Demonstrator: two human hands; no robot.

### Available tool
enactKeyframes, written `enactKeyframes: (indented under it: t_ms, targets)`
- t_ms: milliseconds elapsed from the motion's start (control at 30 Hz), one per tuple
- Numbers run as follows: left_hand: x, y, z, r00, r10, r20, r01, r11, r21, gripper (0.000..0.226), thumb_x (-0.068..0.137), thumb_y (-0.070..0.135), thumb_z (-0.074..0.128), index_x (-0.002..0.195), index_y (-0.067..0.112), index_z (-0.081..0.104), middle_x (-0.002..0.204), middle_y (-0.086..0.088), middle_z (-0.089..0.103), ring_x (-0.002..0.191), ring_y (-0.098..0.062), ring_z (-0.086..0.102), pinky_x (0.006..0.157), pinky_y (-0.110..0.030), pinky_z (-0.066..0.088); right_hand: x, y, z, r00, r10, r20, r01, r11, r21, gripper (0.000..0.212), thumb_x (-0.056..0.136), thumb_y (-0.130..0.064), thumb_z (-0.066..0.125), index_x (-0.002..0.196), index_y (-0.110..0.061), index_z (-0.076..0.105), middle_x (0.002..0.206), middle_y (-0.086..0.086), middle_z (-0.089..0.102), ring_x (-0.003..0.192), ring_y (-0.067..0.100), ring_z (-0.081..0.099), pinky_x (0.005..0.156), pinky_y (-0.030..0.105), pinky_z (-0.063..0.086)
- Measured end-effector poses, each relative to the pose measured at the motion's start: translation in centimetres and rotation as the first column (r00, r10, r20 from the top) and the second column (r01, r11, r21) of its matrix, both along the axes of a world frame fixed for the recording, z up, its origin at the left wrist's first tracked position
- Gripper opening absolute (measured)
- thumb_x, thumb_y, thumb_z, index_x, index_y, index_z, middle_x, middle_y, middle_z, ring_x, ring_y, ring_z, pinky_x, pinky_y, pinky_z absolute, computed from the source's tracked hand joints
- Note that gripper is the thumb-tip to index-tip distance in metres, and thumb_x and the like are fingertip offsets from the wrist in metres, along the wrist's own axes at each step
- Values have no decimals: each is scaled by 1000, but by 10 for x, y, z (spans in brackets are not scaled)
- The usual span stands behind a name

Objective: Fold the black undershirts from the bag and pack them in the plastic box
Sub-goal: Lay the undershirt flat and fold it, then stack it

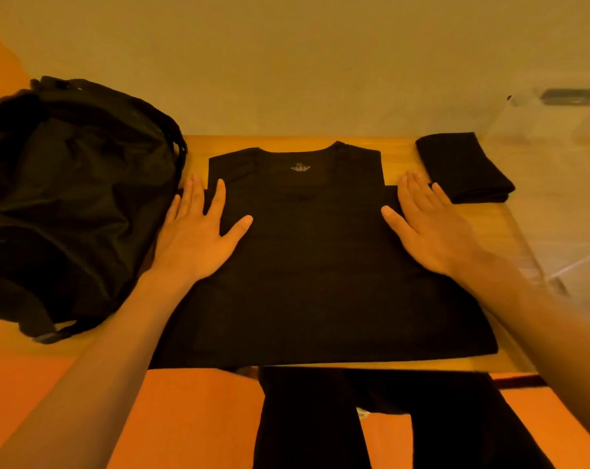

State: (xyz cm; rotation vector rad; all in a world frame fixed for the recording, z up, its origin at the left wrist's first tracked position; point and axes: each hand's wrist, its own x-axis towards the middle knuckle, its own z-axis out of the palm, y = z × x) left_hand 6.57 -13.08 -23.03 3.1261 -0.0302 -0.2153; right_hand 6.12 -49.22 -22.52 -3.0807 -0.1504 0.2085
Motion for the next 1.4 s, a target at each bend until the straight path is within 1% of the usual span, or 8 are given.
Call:
enactKeyframes:
  t_ms: [267,467,633,800,900,1033,1167,1400]
  targets:
    - [-38,-38,22,979,-122,165,131,990,-43,84,95,76,2,162,26,1,169,-11,-13,155,-25,-15,126,-42,-4,-39,19,10,989,65,135,-68,997,25,87,91,-69,-14,159,-15,-6,167,6,-9,154,18,-13,126,40,-2]
    - [-32,-64,13,988,-145,52,145,989,5,91,86,85,-1,162,34,0,168,-12,-16,154,-36,-16,126,-53,-1,-36,26,-3,1000,13,17,-14,999,29,85,88,-72,-13,158,-23,-10,167,6,-13,153,20,-16,124,39,-6]
    - [-39,-86,24,966,-257,37,259,961,-91,83,94,78,7,162,31,3,168,-9,-18,154,-31,-21,125,-48,-3,-53,26,6,1000,17,18,-17,1000,22,79,96,-68,-6,160,-24,1,168,11,-2,155,25,-7,126,44,3]
    - [-22,-144,30,790,-610,66,601,747,-285,66,106,60,15,162,29,0,168,2,-21,153,-14,-25,126,-37,-6,-89,19,8,1000,14,24,-15,1000,23,76,104,-62,9,160,-12,17,167,14,11,156,26,4,123,46,10]
    - [1,-178,15,641,-764,67,752,609,-252,63,108,55,13,163,26,5,170,2,-13,154,-12,-20,127,-36,-6,-104,12,0,999,-10,51,10,1000,2,79,105,-62,12,158,-4,21,167,16,13,156,26,6,123,47,14]
    - [22,-205,1,533,-842,84,843,521,-137,63,107,56,11,162,27,8,170,0,-5,156,-17,-13,128,-39,-3,-121,3,-2,997,-45,71,46,999,-19,81,104,-62,12,157,-1,20,166,19,12,156,27,4,124,48,14]
    - [24,-220,0,512,-853,104,859,509,-55,67,105,63,10,162,29,9,170,-1,-4,156,-20,-10,128,-43,0,-135,-1,-3,995,-63,76,63,998,-6,82,104,-62,8,157,-1,19,167,18,11,156,26,3,125,48,14]
    - [28,-224,0,584,-808,81,811,584,-28,76,97,74,2,162,35,3,170,-4,-6,156,-17,-8,127,-43,4,-139,1,-4,993,-93,78,95,995,-14,88,100,-68,-2,159,-4,9,168,14,3,156,24,-5,126,47,12]
